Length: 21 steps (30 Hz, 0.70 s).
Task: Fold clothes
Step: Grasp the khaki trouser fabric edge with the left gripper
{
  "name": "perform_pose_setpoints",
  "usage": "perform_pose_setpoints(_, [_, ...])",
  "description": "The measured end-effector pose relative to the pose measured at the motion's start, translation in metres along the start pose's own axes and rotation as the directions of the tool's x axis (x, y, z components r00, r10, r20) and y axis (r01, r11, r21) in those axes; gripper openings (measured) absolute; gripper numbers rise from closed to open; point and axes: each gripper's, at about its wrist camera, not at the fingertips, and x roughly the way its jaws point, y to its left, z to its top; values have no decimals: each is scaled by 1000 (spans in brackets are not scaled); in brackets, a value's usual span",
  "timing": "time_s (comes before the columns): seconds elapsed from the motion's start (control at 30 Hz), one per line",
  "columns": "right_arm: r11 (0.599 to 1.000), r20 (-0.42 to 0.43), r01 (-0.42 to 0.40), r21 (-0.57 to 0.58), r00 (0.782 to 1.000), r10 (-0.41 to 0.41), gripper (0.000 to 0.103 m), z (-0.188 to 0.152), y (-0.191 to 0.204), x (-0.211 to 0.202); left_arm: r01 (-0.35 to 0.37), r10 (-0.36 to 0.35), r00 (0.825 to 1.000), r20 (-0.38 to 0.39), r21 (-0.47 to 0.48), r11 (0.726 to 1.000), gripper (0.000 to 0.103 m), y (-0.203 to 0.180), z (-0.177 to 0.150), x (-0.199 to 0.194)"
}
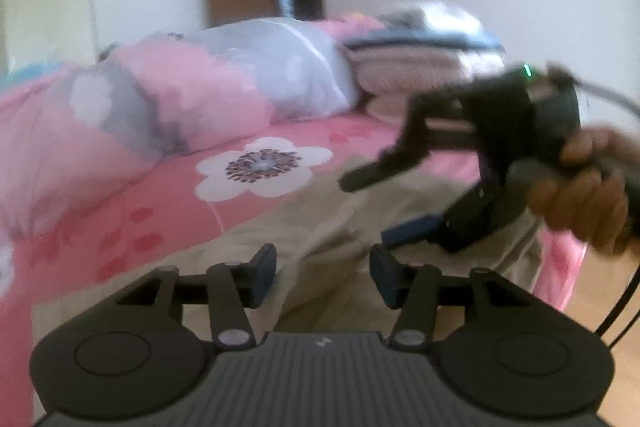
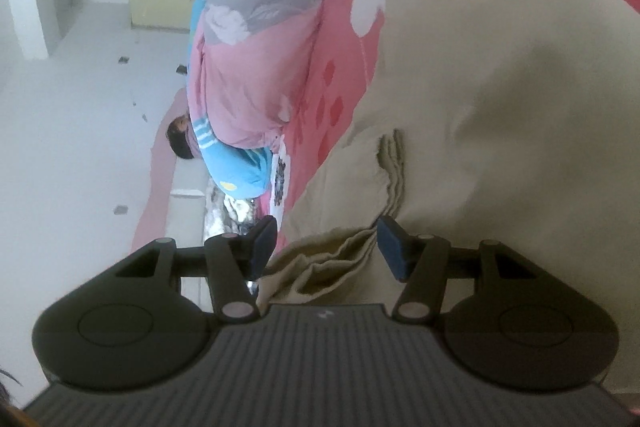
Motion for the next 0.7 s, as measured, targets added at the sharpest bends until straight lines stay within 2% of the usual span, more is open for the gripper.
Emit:
perform_pose_setpoints(0.1, [1000,11,-12,24,1000,12,55,3,-6,1,-29,32,999,-31,93,995,55,-10,0,15])
perform_pose_setpoints(0.2, [999,20,-26,35,999,25,55,2,-10,1,-50,58,997,-58,137,989,55,-14,2,29])
perform_pose_setpoints(0.23, [999,23,-29,37,999,28,55,1,-11,1,-52,62,996,-64,140,989,49,-15,2,31])
perform_pose_setpoints(0.27, [999,26,-32,38,999,31,55,1,-12,1,-53,63,996,-66,137,989,36,-15,3,32])
perform_pose_setpoints(0.3, [999,29,-34,41,999,33,55,1,-13,1,-52,61,996,-70,130,990,28,-14,4,33])
perform_pose_setpoints(0.33, [998,31,-37,45,999,35,55,0,-13,2,-50,58,996,-72,108,993,16,-11,5,33])
perform_pose_setpoints(0.37, [998,34,-39,48,999,37,55,0,-14,2,-54,59,996,-69,77,996,12,-7,6,32])
perform_pose_setpoints(0.53, [998,43,-34,47,999,32,55,-2,-11,1,-108,106,994,-26,-120,987,7,23,5,15])
perform_pose_setpoints(0.6, [998,44,-35,43,998,33,55,-4,-8,3,-130,131,991,-10,-205,970,7,39,3,3])
perform_pose_setpoints(0.7, [999,42,-38,37,998,37,55,-7,-3,8,-155,171,985,12,-355,922,7,66,-7,-16])
